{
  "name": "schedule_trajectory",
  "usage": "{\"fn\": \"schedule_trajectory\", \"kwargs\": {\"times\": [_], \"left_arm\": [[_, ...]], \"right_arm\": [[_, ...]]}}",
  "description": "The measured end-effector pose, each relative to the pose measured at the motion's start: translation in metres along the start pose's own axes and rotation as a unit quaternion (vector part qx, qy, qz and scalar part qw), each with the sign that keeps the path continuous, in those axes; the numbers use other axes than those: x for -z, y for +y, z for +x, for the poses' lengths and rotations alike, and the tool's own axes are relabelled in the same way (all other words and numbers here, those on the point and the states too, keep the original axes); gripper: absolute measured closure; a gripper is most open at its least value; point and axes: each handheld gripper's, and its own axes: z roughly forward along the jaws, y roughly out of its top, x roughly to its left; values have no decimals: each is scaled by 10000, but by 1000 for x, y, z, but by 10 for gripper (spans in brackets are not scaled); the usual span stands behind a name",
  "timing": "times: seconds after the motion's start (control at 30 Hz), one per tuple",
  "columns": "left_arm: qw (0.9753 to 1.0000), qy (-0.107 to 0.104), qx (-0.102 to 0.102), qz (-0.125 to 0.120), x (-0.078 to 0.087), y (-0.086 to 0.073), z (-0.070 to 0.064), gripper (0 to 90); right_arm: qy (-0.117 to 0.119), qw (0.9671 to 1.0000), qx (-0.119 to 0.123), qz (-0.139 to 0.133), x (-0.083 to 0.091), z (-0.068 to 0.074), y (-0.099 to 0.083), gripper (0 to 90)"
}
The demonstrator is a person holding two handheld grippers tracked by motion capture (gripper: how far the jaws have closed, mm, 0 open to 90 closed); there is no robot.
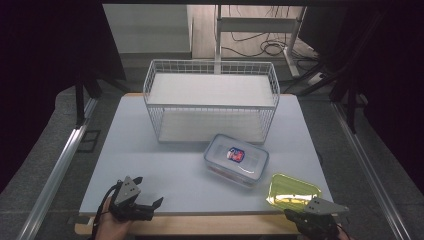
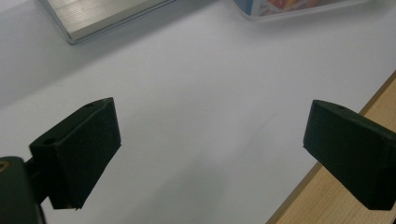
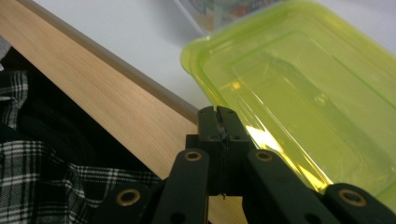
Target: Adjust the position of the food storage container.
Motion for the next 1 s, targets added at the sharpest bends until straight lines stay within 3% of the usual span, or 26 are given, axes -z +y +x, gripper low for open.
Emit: {"fn": "schedule_trajectory", "kwargs": {"times": [0.17, 0.47, 0.8, 1.0], "left_arm": [[10000, 14, 11, -33, 1, 0, 0, 43], [10000, -5, 46, -23, 1, 0, 1, 44], [10000, 0, 63, 18, -1, 0, 1, 45], [10000, 10, 85, 38, -2, 0, 2, 46]], "right_arm": [[115, 9999, -34, 107, -3, -8, 1, 891], [-33, 9997, -39, 236, -7, -24, 5, 891], [-303, 9986, -361, 242, -7, -57, 0, 891], [-345, 9977, -536, 228, -12, -73, -2, 891]]}}
